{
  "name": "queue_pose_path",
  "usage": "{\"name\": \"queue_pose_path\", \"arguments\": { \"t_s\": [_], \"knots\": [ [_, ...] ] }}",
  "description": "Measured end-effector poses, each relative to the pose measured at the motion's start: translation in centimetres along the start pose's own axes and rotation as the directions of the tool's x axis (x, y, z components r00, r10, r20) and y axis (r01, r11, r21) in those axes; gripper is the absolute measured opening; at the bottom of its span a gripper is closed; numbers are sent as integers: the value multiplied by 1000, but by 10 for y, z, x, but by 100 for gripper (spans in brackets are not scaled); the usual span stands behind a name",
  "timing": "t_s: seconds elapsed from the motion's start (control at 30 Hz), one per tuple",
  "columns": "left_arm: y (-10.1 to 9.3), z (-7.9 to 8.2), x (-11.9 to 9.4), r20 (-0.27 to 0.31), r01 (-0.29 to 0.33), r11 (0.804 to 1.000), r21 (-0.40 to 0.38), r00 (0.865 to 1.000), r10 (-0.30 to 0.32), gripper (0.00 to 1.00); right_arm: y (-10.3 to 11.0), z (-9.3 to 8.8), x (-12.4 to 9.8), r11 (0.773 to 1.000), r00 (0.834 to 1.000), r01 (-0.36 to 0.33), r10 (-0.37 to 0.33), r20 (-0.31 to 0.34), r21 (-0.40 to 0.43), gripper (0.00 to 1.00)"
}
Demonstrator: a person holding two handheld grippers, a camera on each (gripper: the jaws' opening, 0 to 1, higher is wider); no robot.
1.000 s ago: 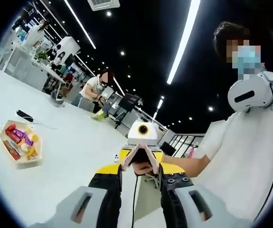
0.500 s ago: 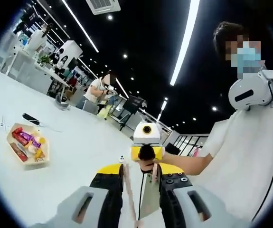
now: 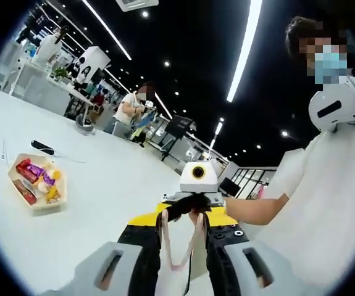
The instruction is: Place the target food into the container with the food tongs after gripping and lifting it, then release it inside without dropping or visibly crushing the food.
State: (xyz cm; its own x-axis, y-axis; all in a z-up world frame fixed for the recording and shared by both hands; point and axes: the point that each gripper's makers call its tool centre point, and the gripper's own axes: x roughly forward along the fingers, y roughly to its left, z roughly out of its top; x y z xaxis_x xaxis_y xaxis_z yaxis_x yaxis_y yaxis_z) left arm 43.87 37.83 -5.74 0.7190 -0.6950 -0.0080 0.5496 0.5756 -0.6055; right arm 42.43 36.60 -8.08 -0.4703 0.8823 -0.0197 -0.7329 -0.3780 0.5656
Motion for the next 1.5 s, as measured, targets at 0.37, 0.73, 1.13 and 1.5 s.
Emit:
{"name": "queue_pose_path", "arguments": {
  "t_s": [0.37, 0.73, 1.13, 1.5],
  "knots": [
    [1, 23, 4, 55, 0, 1000, 15, 998, -1, 25, -10, -27, 27, 1000, 998, 1, -3, -63, -24, 36],
    [6, 5, -14, -52, -8, 1000, 25, 999, 9, 29, -7, -35, 14, 993, 972, -9, -18, -235, -115, 22],
    [-6, -39, -4, -231, 48, 998, 45, 972, -36, 43, 4, -56, 17, 988, 910, -86, 27, -413, -125, 21],
    [6, -28, -23, -183, 3, 999, 40, 983, 4, 21, -14, -41, 22, 985, 947, -25, -31, -319, -171, 22]
  ]
}}
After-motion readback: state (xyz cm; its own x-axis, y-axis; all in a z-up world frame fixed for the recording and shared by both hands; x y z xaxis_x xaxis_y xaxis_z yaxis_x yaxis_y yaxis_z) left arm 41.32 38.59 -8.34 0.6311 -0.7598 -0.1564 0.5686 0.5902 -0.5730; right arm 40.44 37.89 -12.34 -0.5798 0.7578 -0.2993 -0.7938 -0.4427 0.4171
